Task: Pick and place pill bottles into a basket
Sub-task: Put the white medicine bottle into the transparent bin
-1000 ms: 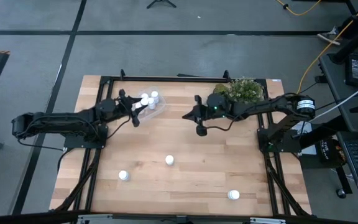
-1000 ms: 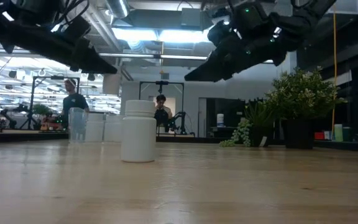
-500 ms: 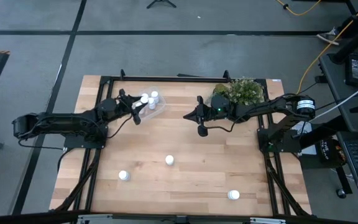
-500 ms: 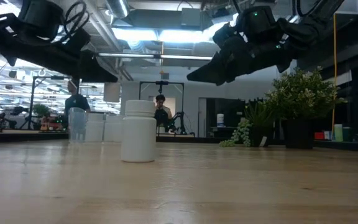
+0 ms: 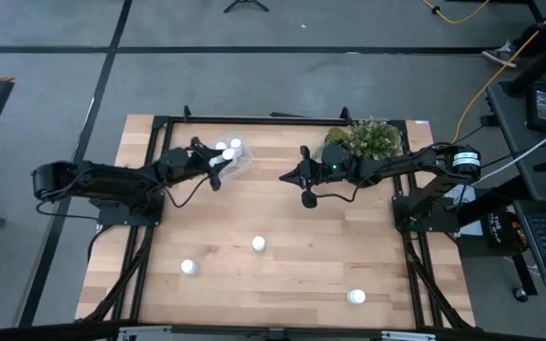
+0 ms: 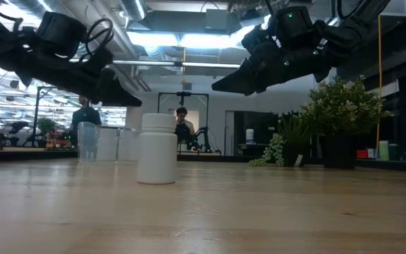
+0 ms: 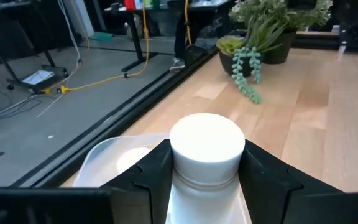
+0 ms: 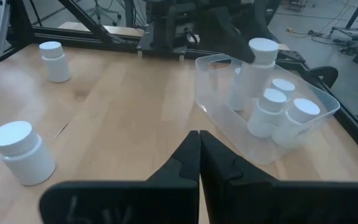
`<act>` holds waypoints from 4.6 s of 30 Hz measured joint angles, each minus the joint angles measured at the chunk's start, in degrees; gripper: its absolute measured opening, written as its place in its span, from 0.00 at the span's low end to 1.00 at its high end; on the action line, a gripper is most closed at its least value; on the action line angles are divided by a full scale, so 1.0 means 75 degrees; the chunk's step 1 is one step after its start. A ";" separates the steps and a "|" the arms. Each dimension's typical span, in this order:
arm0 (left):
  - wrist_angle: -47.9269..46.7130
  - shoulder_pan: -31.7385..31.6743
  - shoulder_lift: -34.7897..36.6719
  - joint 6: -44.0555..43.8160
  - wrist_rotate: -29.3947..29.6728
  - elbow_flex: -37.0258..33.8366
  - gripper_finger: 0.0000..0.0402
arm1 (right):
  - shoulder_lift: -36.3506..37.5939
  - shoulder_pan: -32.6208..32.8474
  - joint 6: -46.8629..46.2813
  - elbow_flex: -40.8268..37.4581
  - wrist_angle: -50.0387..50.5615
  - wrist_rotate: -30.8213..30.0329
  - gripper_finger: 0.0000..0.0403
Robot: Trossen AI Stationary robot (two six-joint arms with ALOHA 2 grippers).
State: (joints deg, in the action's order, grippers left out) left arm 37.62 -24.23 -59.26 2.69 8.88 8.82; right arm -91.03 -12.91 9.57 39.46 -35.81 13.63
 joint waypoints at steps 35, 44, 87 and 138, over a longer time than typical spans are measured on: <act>0.1666 0.0000 -0.2501 -0.0339 0.0034 0.0003 0.37 | -0.0005 0.0000 -0.0004 0.0003 0.0012 -0.0002 0.01; 0.2413 0.0000 -0.3066 -0.0325 0.0059 0.0006 0.37 | -0.0005 0.0001 -0.0007 0.0003 0.0012 -0.0003 0.01; 0.2553 0.0000 -0.3308 -0.0473 -0.0002 0.0012 0.45 | -0.0005 0.0003 -0.0010 0.0003 0.0014 -0.0003 0.01; 0.2297 0.0000 -0.3309 -0.0281 -0.0033 0.0213 0.48 | -0.0005 0.0003 -0.0010 0.0006 0.0020 -0.0003 0.01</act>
State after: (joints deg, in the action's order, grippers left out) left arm 54.85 -24.23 -84.08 0.58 8.64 10.41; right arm -91.07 -12.88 9.50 39.51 -35.66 13.61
